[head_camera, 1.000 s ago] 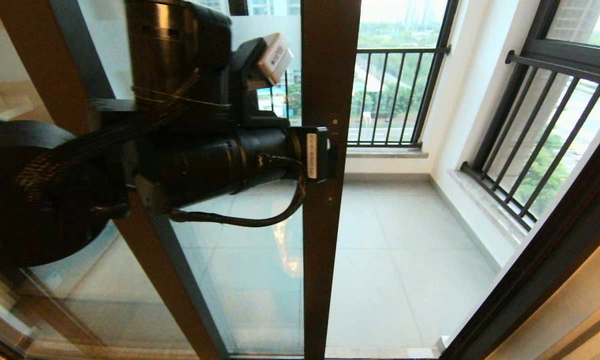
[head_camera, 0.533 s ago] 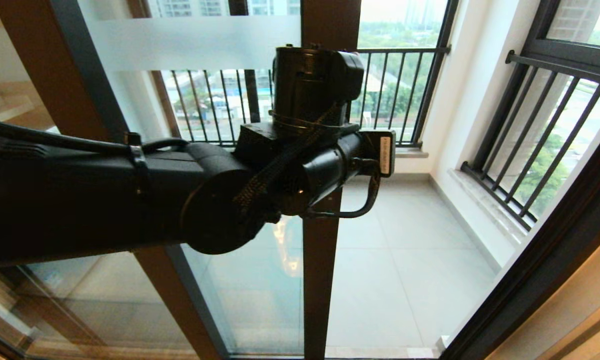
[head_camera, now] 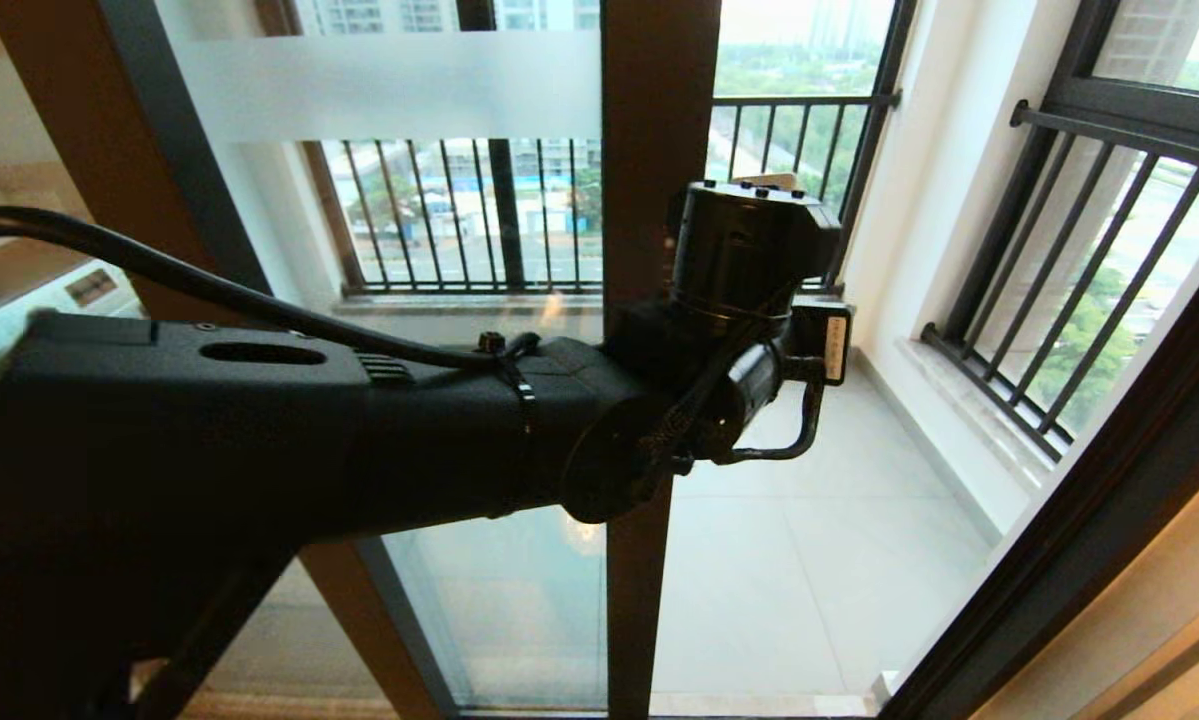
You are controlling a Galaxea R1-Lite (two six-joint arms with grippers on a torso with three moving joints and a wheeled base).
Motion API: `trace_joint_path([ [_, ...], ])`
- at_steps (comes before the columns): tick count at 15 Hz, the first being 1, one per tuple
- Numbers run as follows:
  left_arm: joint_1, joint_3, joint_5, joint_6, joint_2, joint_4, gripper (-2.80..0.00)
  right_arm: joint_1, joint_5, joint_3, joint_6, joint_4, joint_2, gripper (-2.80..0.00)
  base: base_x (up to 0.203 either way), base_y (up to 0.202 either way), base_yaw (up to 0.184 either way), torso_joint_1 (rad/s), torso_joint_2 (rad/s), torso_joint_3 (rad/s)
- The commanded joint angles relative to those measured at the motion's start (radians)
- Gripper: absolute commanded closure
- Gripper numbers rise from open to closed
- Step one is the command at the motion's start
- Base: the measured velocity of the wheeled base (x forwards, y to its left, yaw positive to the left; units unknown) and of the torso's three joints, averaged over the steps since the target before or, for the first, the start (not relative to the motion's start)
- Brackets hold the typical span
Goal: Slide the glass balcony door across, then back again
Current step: Open the slid door
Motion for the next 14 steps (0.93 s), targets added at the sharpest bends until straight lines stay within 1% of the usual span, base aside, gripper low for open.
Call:
trace_joint_path([
  [1, 0.001, -0.073, 0.021, 0.006, 0.09, -0.002, 0.0, 0.0, 0.001, 0.0, -0.001, 0.0, 0.0, 0.0, 0.0, 0.0, 0.0, 0.0, 0.0, 0.0],
  [3, 0.023, -0.098, 0.082, 0.048, 0.135, -0.004, 0.0, 0.0, 0.001, 0.0, -0.001, 0.0, 0.0, 0.0, 0.0, 0.0, 0.0, 0.0, 0.0, 0.0],
  [4, 0.041, -0.1, 0.093, 0.052, 0.143, -0.005, 0.0, 0.0, 0.001, 0.0, -0.001, 0.0, 0.0, 0.0, 0.0, 0.0, 0.0, 0.0, 0.0, 0.0],
  [7, 0.086, -0.101, 0.093, 0.056, 0.135, -0.005, 0.0, 0.0, 0.001, 0.0, -0.001, 0.0, 0.0, 0.0, 0.0, 0.0, 0.0, 0.0, 0.0, 0.0],
  [12, 0.115, -0.099, 0.109, 0.059, 0.131, -0.005, 0.0, 0.0, 0.001, 0.0, 0.0, 0.0, 0.0, 0.0, 0.0, 0.0, 0.0, 0.0, 0.0, 0.0],
  [14, 0.125, -0.099, 0.119, 0.093, 0.131, -0.005, 0.0, 0.0, 0.001, 0.0, -0.001, 0.0, 0.0, 0.0, 0.0, 0.0, 0.0, 0.0, 0.0, 0.0],
])
